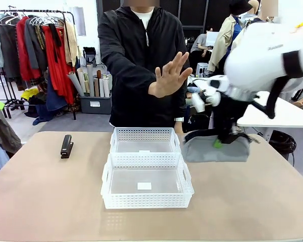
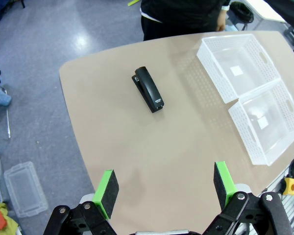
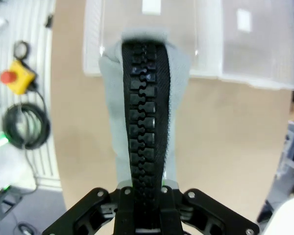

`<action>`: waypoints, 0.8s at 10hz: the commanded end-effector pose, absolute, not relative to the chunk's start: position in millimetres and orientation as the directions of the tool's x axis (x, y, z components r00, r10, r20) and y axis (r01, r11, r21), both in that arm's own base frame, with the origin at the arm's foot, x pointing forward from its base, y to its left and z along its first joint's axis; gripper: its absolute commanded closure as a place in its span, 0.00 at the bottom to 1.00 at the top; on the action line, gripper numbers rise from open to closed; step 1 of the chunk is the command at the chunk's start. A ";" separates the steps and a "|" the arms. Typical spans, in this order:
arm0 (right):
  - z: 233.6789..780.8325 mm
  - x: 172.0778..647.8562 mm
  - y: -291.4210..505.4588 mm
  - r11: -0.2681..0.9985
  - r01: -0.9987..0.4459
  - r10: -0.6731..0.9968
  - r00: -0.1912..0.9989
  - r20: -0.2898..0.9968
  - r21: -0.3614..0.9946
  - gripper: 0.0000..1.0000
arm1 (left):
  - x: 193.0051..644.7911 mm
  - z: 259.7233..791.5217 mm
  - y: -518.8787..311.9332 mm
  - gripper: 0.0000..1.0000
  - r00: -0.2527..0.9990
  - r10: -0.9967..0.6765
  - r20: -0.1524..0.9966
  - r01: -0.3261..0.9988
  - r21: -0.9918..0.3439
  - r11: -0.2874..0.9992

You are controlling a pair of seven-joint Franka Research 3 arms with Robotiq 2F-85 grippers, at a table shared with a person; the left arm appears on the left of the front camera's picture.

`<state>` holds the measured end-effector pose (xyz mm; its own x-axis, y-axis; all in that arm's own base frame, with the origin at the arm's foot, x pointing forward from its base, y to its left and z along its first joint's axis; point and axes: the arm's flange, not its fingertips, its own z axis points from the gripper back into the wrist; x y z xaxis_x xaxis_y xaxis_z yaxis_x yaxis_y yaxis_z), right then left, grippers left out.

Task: Distribute items into two baskets.
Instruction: Move the picked Pencil pouch towards the Organizing basket indicated by the person, stopping as directed.

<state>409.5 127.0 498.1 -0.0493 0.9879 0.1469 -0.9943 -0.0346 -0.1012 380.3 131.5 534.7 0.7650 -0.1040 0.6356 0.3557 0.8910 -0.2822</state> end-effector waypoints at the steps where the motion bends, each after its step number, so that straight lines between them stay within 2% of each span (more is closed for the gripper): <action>1: 516.5 395.4 82.8 -0.037 -0.992 0.987 -0.055 0.153 -0.118 1.00 | 379.8 534.1 131.3 0.00 0.762 -0.098 0.640 0.359 -0.291 0.887; 5: 521.3 402.6 84.1 -0.082 -0.991 0.982 -0.098 0.159 -0.108 1.00 | 379.8 534.1 131.3 0.00 0.762 -0.098 0.640 0.359 -0.291 0.887; 6: 520.5 398.9 76.1 -0.040 -0.994 0.986 -0.056 0.155 -0.104 1.00 | 379.8 534.1 131.3 0.00 0.762 -0.098 0.640 0.359 -0.291 0.887; 8: 520.5 398.9 76.1 -0.040 -0.994 0.986 -0.056 0.155 -0.104 1.00 | 379.8 534.1 131.3 0.00 0.762 -0.098 0.640 0.359 -0.291 0.887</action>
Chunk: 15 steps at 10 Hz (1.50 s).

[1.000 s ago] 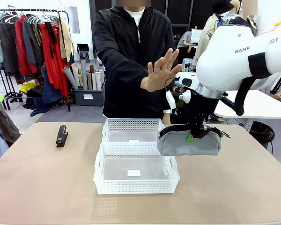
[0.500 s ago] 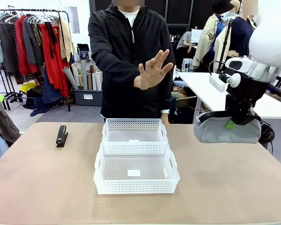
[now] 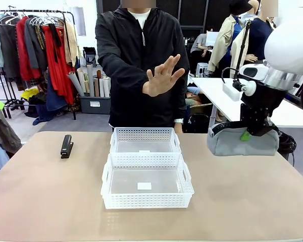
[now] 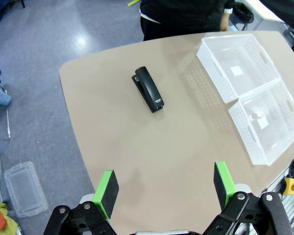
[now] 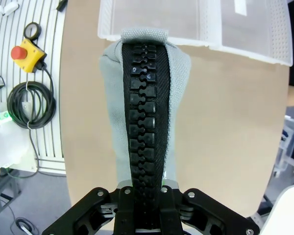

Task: Distribute items into two baskets.
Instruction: Move the picked Pencil pouch towards the Organizing basket indicated by the person, stopping as directed, then place the picked Pencil pouch into the Organizing basket as instructed by the person.

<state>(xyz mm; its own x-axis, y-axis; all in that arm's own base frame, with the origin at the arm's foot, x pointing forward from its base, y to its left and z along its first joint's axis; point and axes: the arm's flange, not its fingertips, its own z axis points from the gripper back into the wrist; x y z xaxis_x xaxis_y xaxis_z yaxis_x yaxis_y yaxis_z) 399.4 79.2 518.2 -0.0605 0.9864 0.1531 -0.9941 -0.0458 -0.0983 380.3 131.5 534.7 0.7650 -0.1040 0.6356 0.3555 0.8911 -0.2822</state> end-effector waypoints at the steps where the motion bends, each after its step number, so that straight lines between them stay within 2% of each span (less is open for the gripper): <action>1: 520.5 398.9 76.1 -0.040 -0.994 0.986 -0.056 0.155 -0.104 1.00 | 379.8 534.1 131.3 0.00 0.762 -0.098 0.640 0.359 -0.291 0.887; 15: 520.5 398.9 76.1 -0.040 -0.994 0.986 -0.056 0.155 -0.104 1.00 | 379.8 534.1 131.3 0.00 0.762 -0.098 0.640 0.359 -0.291 0.887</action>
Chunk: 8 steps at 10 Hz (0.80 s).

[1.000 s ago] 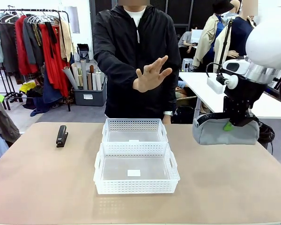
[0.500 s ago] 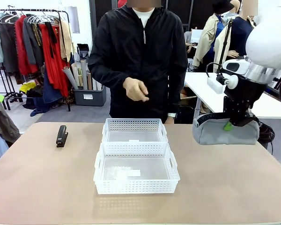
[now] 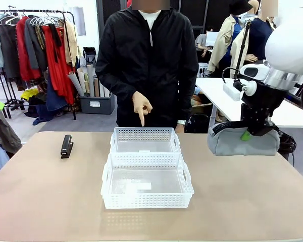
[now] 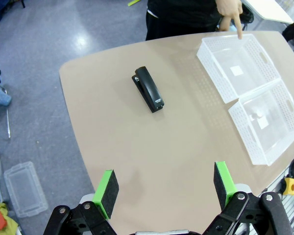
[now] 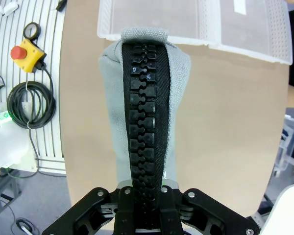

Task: Distribute items into two baskets.
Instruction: Place the picked Pencil pouch into the Organizing basket as instructed by the person.

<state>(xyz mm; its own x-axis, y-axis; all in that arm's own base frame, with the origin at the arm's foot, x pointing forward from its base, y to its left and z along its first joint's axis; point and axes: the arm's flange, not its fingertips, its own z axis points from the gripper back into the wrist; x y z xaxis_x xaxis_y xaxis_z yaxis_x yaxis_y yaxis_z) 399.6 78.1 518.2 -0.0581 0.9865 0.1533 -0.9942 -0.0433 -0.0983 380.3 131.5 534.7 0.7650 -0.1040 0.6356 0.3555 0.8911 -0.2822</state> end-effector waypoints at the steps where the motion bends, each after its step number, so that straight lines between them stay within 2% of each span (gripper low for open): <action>1: 520.5 398.9 76.1 -0.040 -0.994 0.986 -0.056 0.155 -0.104 1.00 | 379.8 534.1 131.3 0.00 0.762 -0.098 0.640 0.359 -0.291 0.887; 8: 517.6 403.6 81.1 -0.035 -0.994 0.987 -0.051 0.154 -0.106 1.00 | 379.8 534.1 131.3 0.00 0.762 -0.098 0.640 0.359 -0.291 0.887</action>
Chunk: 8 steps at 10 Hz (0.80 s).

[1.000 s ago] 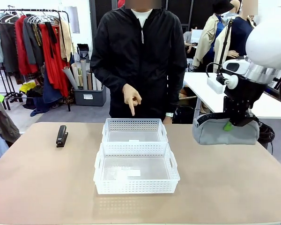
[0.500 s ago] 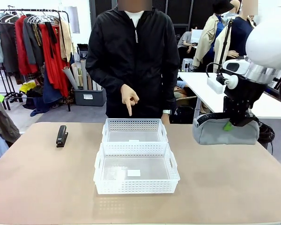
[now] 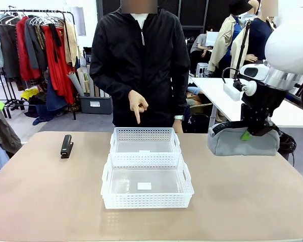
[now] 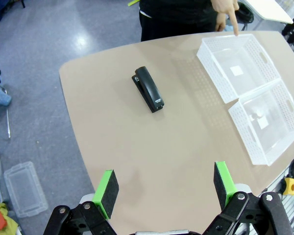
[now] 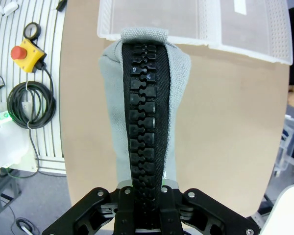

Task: Distribute items into two baskets.
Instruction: Place the picked Pencil pouch into the Organizing basket as instructed by the person.

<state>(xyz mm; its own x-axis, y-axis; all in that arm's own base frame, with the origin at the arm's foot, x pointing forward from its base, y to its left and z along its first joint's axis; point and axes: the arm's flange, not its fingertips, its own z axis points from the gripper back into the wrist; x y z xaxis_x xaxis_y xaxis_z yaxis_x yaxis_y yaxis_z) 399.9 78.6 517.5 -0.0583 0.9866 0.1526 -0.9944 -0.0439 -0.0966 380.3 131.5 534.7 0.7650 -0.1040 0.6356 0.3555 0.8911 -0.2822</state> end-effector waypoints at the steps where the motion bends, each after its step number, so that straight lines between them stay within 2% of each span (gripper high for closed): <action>1: 517.0 407.9 85.6 -0.017 -0.994 0.988 -0.034 0.153 -0.112 1.00 | 379.8 534.1 131.3 0.00 0.762 -0.098 0.640 0.359 -0.291 0.887; 4: 514.5 428.3 99.6 0.025 -0.993 0.986 0.006 0.167 -0.111 1.00 | 379.8 534.1 131.3 0.00 0.762 -0.098 0.640 0.359 -0.291 0.887; 8: 514.3 452.9 119.9 0.001 -0.993 0.987 -0.018 0.163 -0.118 1.00 | 379.8 534.1 131.3 0.00 0.762 -0.098 0.640 0.359 -0.291 0.887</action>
